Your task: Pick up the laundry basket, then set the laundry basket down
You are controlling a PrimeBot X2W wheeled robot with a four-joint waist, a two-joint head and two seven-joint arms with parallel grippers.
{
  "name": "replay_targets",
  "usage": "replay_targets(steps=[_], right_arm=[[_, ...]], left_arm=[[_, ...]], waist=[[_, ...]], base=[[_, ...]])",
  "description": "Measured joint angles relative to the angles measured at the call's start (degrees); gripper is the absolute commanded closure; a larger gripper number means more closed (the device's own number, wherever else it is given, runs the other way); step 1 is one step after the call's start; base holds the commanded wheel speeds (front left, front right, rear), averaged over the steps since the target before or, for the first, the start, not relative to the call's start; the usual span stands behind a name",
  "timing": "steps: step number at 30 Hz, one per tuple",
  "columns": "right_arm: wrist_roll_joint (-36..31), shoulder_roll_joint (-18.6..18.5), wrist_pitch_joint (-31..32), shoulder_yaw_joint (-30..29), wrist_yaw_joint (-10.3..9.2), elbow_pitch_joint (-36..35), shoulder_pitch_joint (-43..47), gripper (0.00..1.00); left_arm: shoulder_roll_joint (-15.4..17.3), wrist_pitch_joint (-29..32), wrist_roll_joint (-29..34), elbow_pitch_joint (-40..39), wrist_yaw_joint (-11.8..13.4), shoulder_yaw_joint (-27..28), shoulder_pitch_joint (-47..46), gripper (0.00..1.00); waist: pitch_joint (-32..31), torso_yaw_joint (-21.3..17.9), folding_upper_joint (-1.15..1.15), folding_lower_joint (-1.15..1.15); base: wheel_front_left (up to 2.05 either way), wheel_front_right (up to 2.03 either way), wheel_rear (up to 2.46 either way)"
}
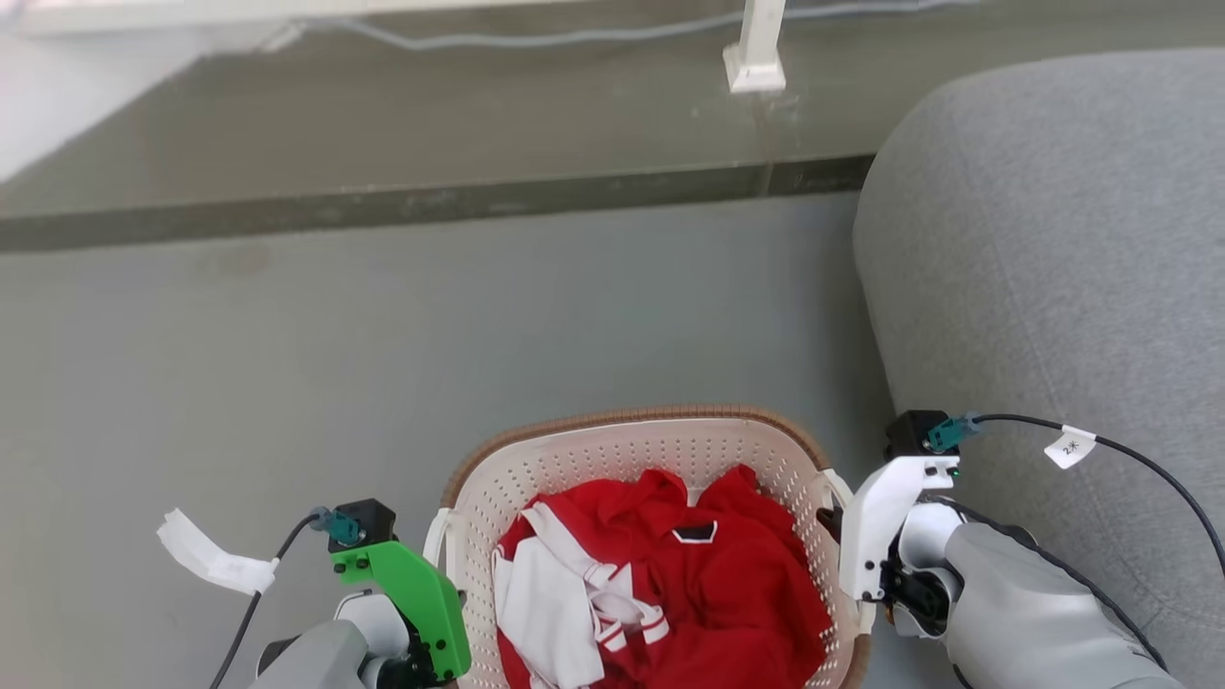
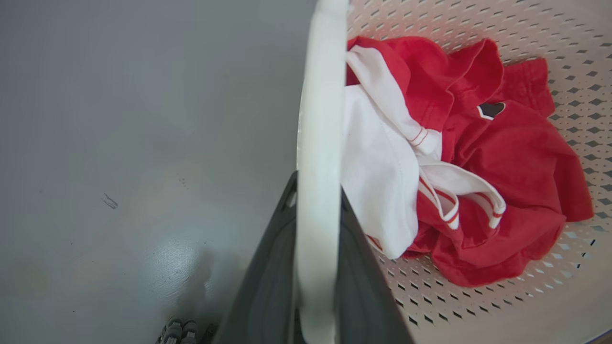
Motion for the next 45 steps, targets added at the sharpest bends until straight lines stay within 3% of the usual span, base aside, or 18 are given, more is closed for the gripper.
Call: replay_targets(steps=[12,45], right_arm=[[1.3,-0.1,1.6,0.7,0.00,0.4,0.2,1.00],[3.0,-0.6,2.4,3.3,-0.07,-0.2,0.1,1.00]], left_arm=[[0.0,2.4,-0.9,0.3,0.0,-0.5,0.1,1.00],[0.0,3.3,-2.7,0.7,0.0,-1.6,0.0,1.00]], waist=[[-3.2,-0.8,0.00,0.00],[-2.1,-0.4,0.00,0.00]], base=[[0.00,0.00,0.00],[0.00,0.00,0.00]])
